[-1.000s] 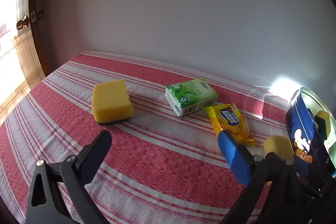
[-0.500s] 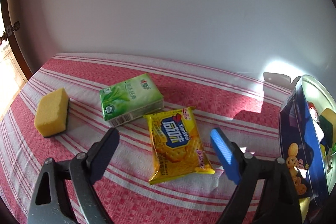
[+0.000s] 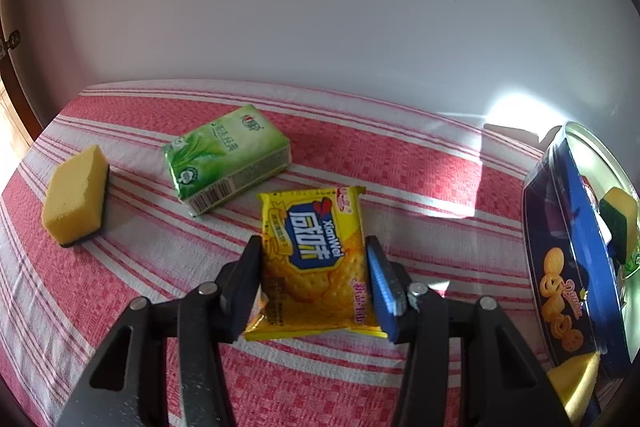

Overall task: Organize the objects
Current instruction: 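Lift the yellow sponge with the right tool while the left tool grasps the yellow cracker pack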

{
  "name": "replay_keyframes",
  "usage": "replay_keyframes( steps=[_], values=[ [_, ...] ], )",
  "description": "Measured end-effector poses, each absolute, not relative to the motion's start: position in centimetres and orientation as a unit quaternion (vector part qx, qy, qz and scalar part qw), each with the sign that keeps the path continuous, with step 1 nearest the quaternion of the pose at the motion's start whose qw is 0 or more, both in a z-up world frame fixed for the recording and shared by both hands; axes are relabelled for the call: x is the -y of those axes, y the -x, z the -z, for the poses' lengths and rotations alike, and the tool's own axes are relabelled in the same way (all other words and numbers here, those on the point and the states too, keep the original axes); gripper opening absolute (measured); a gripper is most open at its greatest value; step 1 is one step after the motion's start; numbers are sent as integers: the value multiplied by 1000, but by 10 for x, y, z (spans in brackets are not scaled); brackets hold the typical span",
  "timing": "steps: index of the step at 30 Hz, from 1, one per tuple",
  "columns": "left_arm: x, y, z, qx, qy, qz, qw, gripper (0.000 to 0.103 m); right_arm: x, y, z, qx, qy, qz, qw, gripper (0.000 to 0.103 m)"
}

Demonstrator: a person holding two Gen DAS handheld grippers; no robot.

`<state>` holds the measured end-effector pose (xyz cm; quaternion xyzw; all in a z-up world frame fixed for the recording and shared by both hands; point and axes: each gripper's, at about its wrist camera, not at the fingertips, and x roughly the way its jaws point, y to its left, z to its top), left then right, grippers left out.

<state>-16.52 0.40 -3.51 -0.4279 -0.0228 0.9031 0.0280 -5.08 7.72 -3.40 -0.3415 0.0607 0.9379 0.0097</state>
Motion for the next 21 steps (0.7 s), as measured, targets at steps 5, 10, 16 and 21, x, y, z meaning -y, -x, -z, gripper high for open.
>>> replay_keyframes(
  steps=[5,10,16,21],
  values=[
    [4,146,21,29,384,-923,11,49,-74,44,25,-36,297,-954,26,49],
    [1,120,11,8,348,-937,1,49,-70,34,15,-16,254,-966,46,49],
    [4,99,3,-1,315,-949,-10,49,-69,28,8,-4,224,-972,68,49],
    [9,82,-2,-3,294,-956,-15,49,-73,27,6,-3,208,-976,71,49]
  ],
)
